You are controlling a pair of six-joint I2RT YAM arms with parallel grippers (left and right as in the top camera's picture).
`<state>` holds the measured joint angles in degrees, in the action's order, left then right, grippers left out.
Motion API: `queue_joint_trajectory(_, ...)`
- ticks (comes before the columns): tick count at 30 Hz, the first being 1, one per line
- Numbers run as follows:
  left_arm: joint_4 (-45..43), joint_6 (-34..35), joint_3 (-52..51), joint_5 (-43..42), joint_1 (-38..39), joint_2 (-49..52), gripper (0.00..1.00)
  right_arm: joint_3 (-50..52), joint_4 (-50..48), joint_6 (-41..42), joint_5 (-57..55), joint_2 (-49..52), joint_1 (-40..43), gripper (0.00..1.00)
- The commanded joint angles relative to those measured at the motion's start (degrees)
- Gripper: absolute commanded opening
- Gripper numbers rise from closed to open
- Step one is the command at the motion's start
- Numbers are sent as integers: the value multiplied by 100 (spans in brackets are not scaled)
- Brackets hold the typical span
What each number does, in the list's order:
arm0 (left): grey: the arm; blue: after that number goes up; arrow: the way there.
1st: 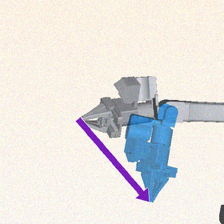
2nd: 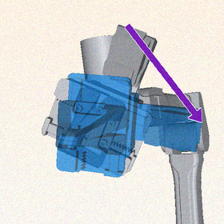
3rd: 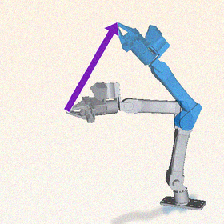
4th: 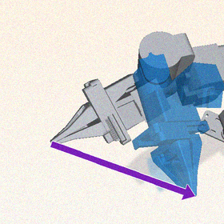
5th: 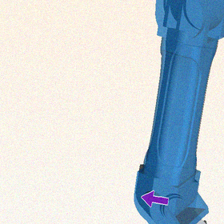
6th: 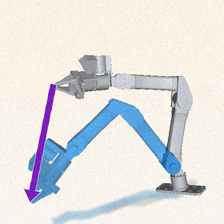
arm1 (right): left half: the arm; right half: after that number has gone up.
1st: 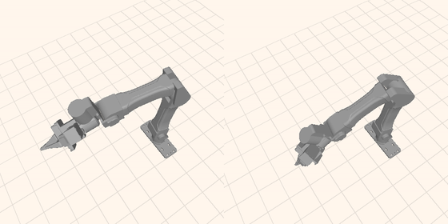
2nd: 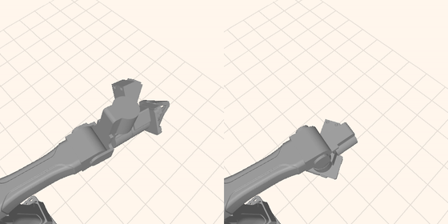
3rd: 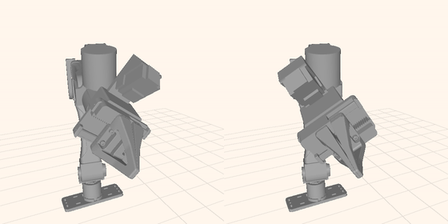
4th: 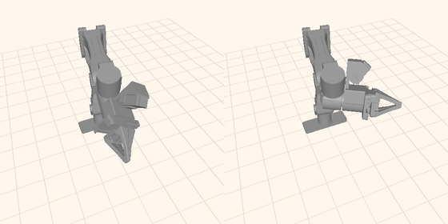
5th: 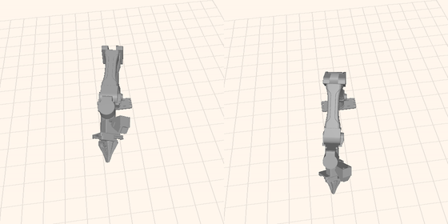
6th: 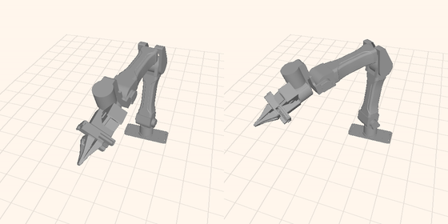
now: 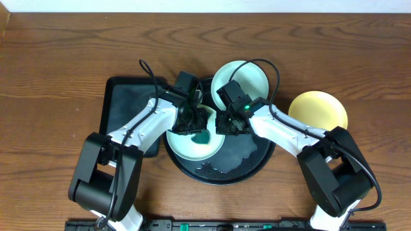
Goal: Clean dirty plates on tray and stack at the side
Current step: 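Scrub pale green plate with sponge while right gripper holds rim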
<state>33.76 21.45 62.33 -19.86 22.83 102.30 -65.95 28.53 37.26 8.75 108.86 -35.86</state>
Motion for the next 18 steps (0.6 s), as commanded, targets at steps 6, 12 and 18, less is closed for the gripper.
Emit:
queue_joint_trajectory(6, 236, 817, -17, 2662, -4, -13, 8, -48, 22, 61, -116, 109, 57, 1)
queue_joint_trajectory(12, 807, 1217, -17, 2691, 13, -13, 7, -48, 22, 63, -116, 109, 57, 1)
queue_joint_trajectory(18, 1266, 1202, -17, 1755, 24, -13, 8, -48, 20, 61, -116, 109, 57, 1)
